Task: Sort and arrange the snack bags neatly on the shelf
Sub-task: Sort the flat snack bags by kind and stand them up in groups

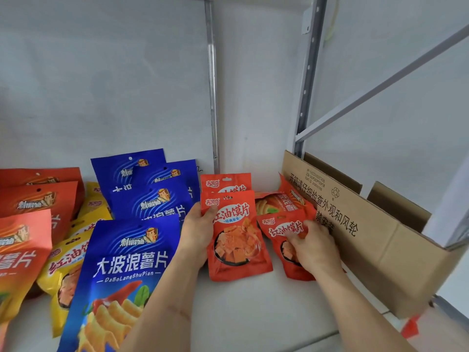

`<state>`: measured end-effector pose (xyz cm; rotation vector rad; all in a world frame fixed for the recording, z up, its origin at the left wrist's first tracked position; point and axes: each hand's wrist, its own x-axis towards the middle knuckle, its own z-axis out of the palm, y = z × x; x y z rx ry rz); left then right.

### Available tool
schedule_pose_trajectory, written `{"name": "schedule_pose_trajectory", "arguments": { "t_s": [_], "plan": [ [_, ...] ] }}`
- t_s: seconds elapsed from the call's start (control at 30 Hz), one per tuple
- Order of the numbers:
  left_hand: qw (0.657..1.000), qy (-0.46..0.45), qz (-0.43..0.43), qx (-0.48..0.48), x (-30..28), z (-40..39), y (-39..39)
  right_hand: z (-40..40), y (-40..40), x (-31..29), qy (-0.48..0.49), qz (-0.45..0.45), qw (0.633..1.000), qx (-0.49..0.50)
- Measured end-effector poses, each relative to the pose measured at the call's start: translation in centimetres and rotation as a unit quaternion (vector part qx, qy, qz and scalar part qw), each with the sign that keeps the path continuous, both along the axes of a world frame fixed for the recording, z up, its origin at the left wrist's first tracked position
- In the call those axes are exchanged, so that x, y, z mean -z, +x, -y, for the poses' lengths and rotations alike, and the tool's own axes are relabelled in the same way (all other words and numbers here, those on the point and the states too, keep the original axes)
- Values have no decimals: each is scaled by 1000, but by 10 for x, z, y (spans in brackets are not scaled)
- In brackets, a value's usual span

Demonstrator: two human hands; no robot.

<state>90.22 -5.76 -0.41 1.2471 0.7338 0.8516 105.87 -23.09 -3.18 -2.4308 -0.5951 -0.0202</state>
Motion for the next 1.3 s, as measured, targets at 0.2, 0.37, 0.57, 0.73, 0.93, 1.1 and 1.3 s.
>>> {"name": "schedule_pose_trajectory", "arguments": {
  "t_s": [0.2,0.37,0.57,0.73,0.93,1.1,1.3],
  "plan": [
    [998,41,-39,-23,3,-2,0,-2,-15,5,-91,43,994,43],
    [997,56,-45,-35,3,-2,-1,3,-14,4,54,36,995,70],
    [998,38,-36,-35,0,-1,-1,21,-11,-17,216,10,975,51],
    [998,45,-25,-44,-2,8,0,2,-32,-31,213,-11,977,-8],
    [997,57,6,-50,-5,20,-2,-39,-65,-18,158,-56,985,-50],
    [997,43,1,-56,-8,18,-3,-52,-74,-21,181,-122,974,-58],
    [995,61,-16,-75,-8,6,-8,-65,-36,-45,252,-204,945,-40]
  ]
}}
